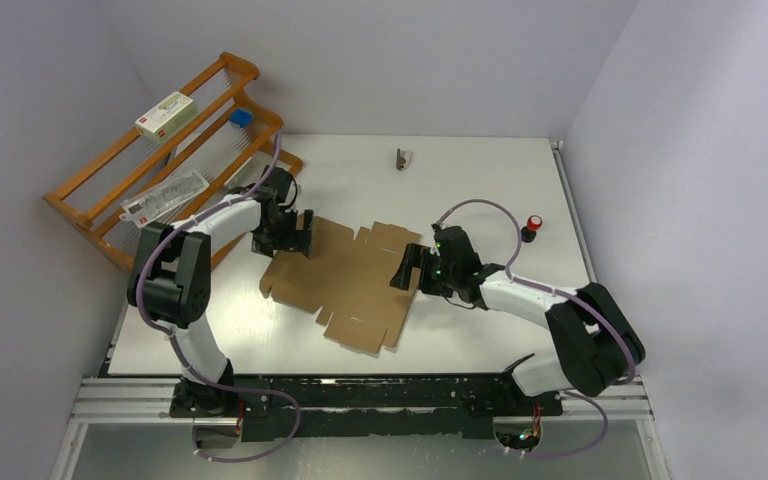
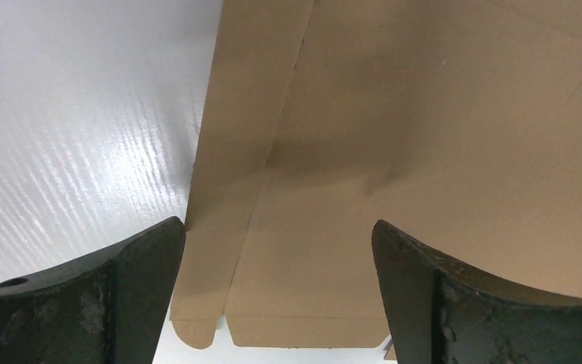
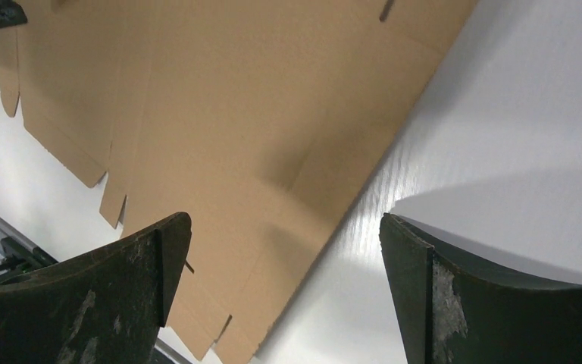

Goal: Fold the paper box

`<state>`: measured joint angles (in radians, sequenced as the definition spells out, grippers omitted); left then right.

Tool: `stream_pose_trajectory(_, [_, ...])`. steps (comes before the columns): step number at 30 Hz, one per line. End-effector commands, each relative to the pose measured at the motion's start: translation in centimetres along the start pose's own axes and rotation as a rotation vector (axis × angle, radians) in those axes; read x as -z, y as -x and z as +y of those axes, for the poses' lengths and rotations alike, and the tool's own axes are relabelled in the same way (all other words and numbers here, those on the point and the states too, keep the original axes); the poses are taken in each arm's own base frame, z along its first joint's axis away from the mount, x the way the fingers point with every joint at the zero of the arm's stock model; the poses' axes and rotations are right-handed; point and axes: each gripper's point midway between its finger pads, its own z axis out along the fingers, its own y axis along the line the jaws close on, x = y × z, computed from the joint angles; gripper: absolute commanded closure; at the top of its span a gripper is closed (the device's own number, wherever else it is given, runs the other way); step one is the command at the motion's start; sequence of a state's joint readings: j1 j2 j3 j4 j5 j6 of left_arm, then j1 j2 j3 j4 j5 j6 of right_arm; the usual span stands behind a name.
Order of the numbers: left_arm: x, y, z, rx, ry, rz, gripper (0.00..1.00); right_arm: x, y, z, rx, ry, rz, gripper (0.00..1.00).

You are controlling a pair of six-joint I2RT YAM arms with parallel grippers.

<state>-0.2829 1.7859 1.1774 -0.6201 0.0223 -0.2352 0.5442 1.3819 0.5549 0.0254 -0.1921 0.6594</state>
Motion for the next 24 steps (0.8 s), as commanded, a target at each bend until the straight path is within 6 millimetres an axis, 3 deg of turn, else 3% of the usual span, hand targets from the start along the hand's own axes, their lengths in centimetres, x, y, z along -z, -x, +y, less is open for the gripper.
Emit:
stream_pose_trajectory(1, [0.0, -0.7, -1.2, -0.003, -0.085, 0.018, 0.02, -0.9, 1.5, 0.3, 0.061, -0.022, -0.007, 0.00])
stream_pose_trajectory(5, [0.5, -2.8, -1.8, 0.027, -0.132, 0.045, 0.02, -2.0, 3.1, 0.8, 0.097, -0.043, 0.001, 0.00])
stream_pose_trajectory(14, [3.5, -8.0, -4.7, 0.099, -0.265, 0.089, 0.02, -5.1, 8.2, 2.1, 0.202, -0.092, -0.017, 0.00])
stream_pose_trajectory(21, [6.6, -13.9, -9.3, 0.095, -0.354, 0.110, 0.02, -8.5, 11.6, 2.5, 0.296, -0.121, 0.006, 0.00])
stream_pose_trajectory(24, [8.2, -16.0, -10.9, 0.116, -0.399, 0.089, 0.02, -9.0, 12.7, 3.4, 0.338, -0.094, -0.006, 0.00])
